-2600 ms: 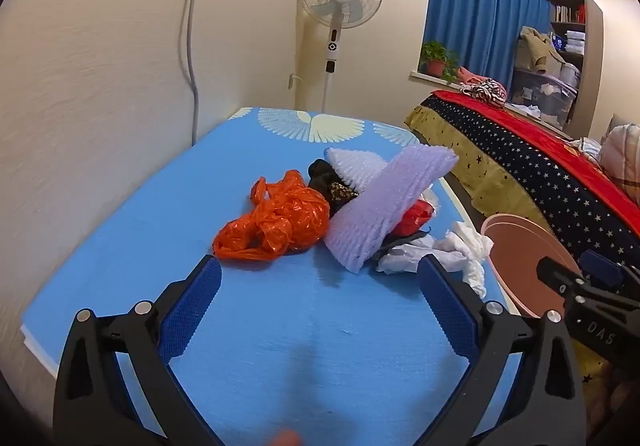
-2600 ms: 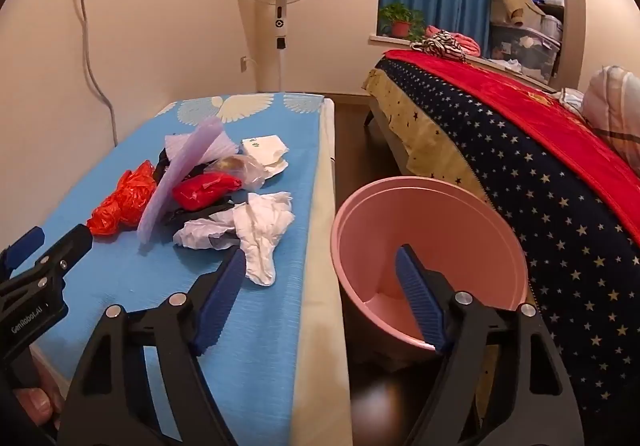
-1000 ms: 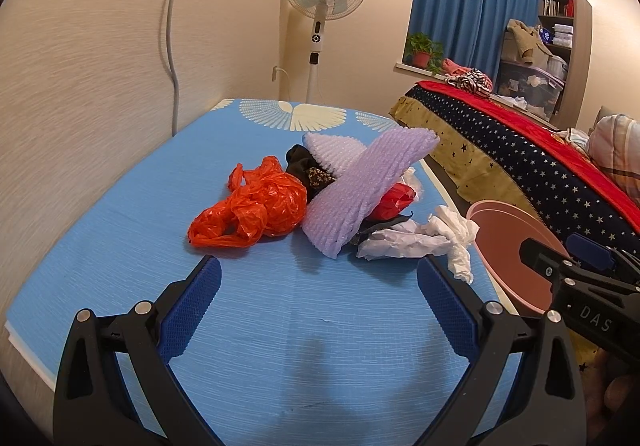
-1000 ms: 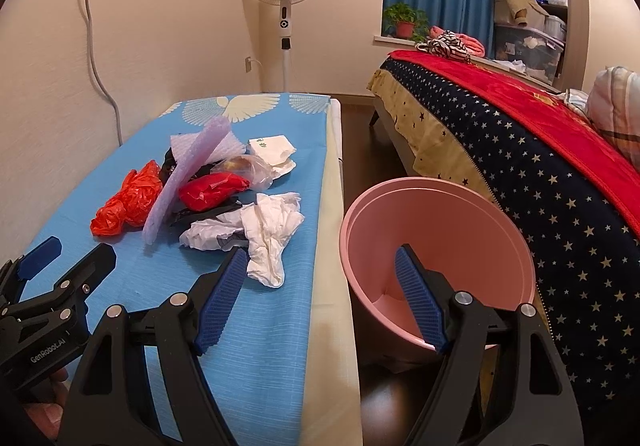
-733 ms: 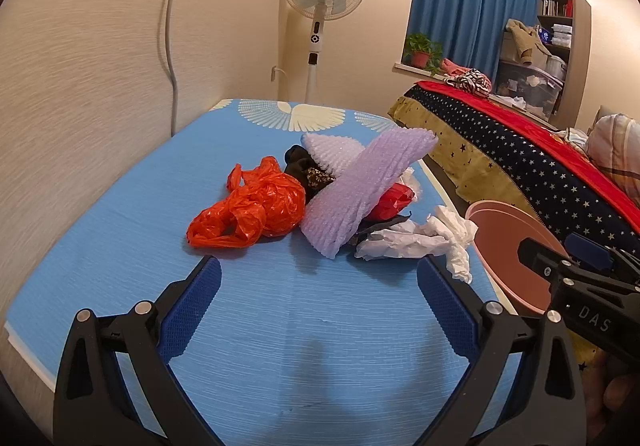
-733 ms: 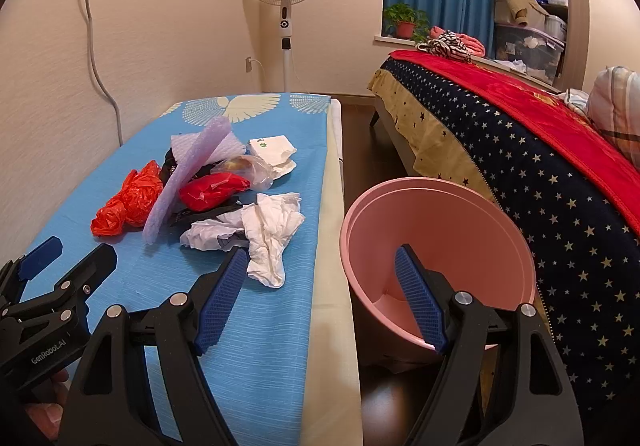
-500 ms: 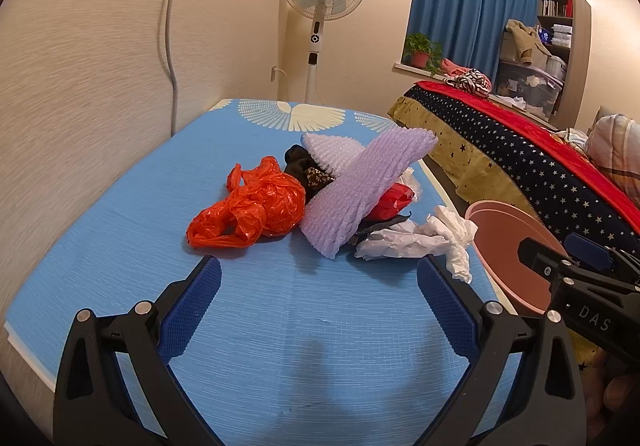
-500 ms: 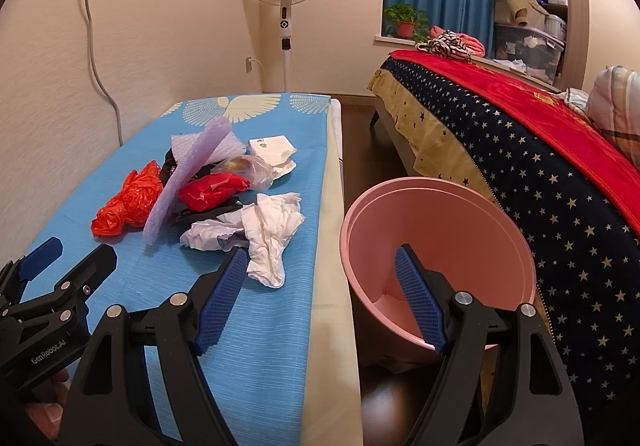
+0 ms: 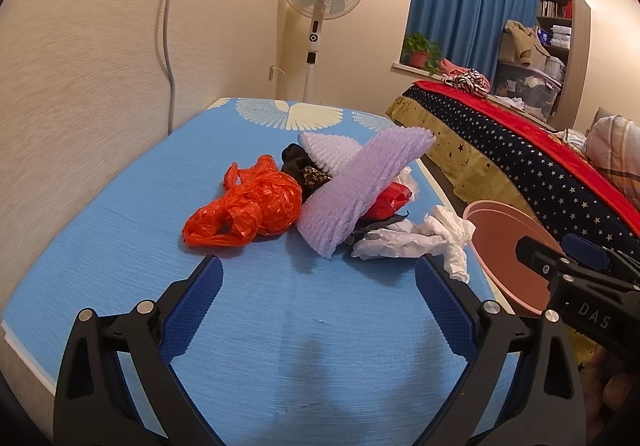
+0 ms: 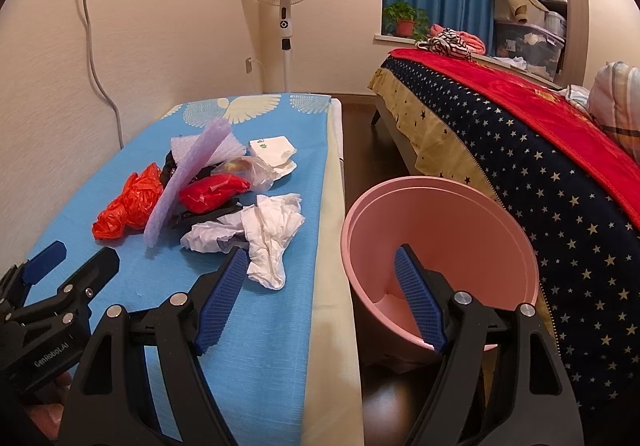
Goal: Collect trash
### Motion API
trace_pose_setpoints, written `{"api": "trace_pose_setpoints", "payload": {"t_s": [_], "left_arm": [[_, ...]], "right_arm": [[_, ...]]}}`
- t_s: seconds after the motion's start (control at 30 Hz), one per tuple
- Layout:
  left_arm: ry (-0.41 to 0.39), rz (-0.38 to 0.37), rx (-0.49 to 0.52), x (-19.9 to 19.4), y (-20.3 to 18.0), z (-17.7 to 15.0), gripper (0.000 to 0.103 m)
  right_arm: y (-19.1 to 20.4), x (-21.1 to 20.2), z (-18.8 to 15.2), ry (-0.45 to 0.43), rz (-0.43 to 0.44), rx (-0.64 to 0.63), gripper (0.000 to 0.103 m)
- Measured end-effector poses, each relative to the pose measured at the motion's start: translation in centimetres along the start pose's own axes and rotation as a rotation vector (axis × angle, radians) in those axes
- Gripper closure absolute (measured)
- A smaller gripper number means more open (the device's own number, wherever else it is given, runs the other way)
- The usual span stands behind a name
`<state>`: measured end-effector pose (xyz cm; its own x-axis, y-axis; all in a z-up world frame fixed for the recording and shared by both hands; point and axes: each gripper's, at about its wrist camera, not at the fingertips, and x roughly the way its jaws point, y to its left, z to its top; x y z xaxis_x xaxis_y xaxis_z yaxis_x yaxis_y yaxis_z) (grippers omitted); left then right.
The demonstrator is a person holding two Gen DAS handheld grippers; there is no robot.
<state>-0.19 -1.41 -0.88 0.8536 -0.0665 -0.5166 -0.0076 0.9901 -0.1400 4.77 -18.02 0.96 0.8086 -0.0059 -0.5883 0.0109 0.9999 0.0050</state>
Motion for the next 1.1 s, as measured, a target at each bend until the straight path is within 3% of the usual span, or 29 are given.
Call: {"api": "trace_pose_setpoints", "payload": {"t_s": [0.47, 1.1], "left_arm": [[-0.01, 0.015, -0.028, 0.7, 1.0, 0.9, 0.036], [0.061, 0.152, -0.173, 6.0, 5.4, 4.1, 0.038]], "right_arm": [[-0.1, 1.5, 0.2, 0.03, 0.055, 0.065, 0.044], [0.0, 8.1, 0.8, 0.148, 0.134, 0.164, 0.043]]}}
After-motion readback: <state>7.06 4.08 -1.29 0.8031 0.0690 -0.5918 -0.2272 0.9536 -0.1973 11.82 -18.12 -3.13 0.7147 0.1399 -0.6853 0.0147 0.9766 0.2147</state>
